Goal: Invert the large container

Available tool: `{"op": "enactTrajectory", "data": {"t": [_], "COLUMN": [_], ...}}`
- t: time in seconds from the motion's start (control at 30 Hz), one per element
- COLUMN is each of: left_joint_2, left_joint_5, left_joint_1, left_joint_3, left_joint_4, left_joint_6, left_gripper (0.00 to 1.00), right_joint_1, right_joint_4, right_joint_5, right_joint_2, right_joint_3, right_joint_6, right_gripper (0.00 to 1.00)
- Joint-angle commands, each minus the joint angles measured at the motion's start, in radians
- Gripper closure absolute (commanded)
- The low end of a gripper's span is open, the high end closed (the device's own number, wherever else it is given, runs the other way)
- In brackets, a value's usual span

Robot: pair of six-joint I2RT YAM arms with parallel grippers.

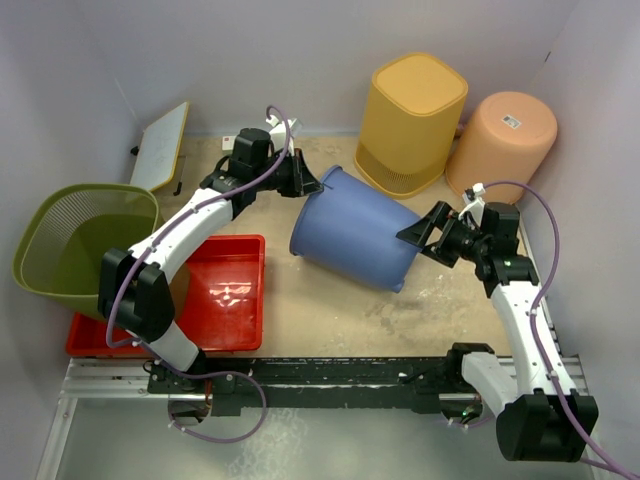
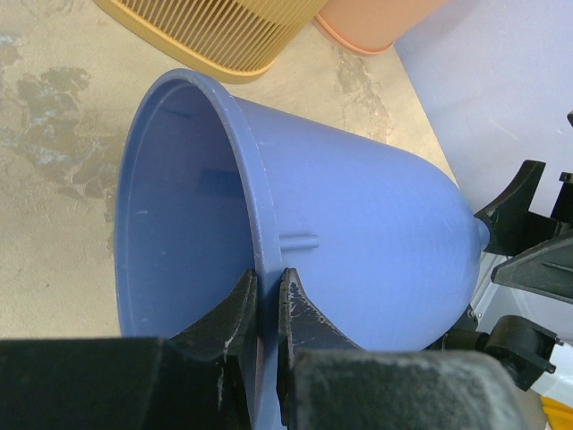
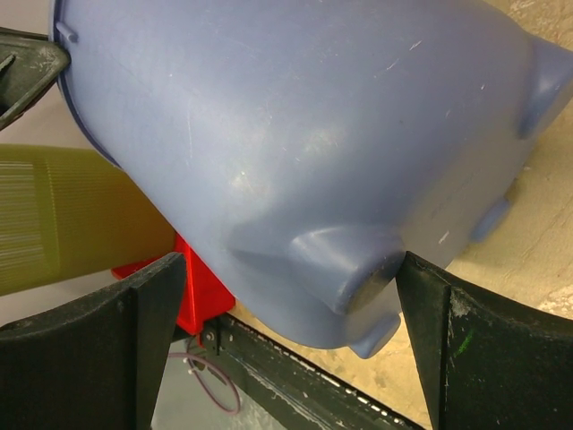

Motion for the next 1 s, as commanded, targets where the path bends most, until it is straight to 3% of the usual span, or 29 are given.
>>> {"op": "enactTrajectory", "data": {"t": [0.0, 0.47, 0.97], "left_joint_2": [0.062, 0.095, 0.142], "left_joint_5": [-0.019, 0.005, -0.033], "left_joint_1": [-0.003, -0.007, -0.129], "left_joint_3": [-0.064, -0.049, -0.040], "left_joint_4": [-0.154, -0.072, 0.116], "left_joint_6": [0.070, -0.025, -0.150], "left_gripper": [1.00, 1.00, 1.00], "right_joint_1": [0.005, 0.007, 0.008], "right_joint_4": [0.080, 0.198, 0.359], "right_joint_5": [-0.076, -0.264, -0.249], "right_joint_2": [-0.034, -0.042, 0.019], "right_joint_3": [0.082, 0.231, 0.303], "right_joint_6": [-0.008, 0.028, 0.101], "right_gripper": [0.00, 0.01, 0.01]}}
